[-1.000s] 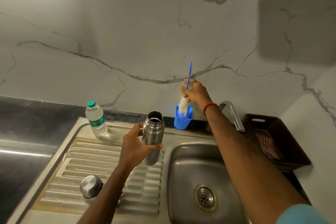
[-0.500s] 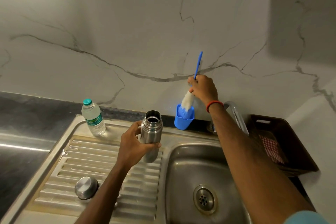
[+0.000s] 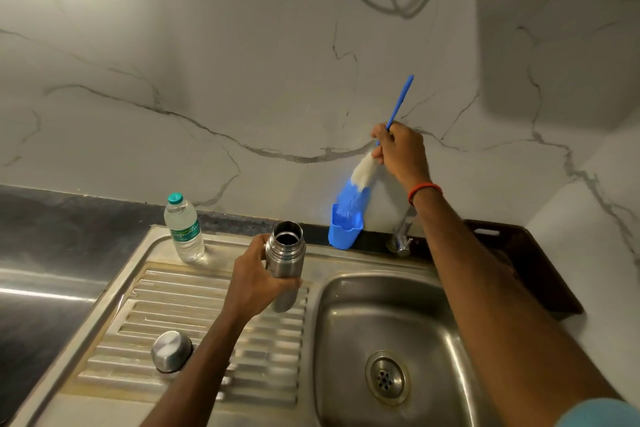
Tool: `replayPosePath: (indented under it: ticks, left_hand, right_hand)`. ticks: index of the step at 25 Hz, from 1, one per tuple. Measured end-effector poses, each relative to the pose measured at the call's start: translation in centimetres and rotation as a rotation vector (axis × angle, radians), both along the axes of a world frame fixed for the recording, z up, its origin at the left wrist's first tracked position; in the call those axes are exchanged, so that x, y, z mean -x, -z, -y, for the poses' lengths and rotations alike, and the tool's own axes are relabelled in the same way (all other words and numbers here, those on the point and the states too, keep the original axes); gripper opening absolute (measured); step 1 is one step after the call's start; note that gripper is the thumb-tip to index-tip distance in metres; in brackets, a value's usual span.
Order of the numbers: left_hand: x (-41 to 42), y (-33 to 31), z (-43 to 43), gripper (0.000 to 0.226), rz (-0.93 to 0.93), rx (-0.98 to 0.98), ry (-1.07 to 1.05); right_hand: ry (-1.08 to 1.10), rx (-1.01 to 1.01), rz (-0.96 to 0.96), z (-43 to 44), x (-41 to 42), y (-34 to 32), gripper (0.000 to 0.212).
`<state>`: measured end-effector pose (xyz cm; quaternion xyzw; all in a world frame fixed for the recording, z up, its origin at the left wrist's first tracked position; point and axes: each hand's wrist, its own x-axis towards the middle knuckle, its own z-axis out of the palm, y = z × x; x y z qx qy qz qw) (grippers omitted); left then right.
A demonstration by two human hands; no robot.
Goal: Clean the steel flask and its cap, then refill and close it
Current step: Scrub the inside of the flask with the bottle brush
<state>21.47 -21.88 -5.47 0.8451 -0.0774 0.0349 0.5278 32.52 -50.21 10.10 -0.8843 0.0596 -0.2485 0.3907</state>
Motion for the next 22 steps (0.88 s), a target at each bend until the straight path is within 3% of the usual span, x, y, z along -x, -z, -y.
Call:
replayPosePath:
  ticks: [11,19,22]
  left_hand:
    - [4.3,-1.2,3.7,0.076,-0.041,-0.01,0.175]
    - [6.6,-1.3,6.6,0.081,-0.072,-0.04,0.271]
    - [6.9,-1.5,7.2,0.082,-0.049,-0.065,0.276]
  right_hand:
    - [-0.052,0.047,0.277,1.4,11.3,-6.2,0.041]
    - [-0.214,-0.297,0.431,0.3,17.2,-10.2,0.04]
    - [-0.248,-0.317,0.407,-0.1,17.6,-10.3,0.042]
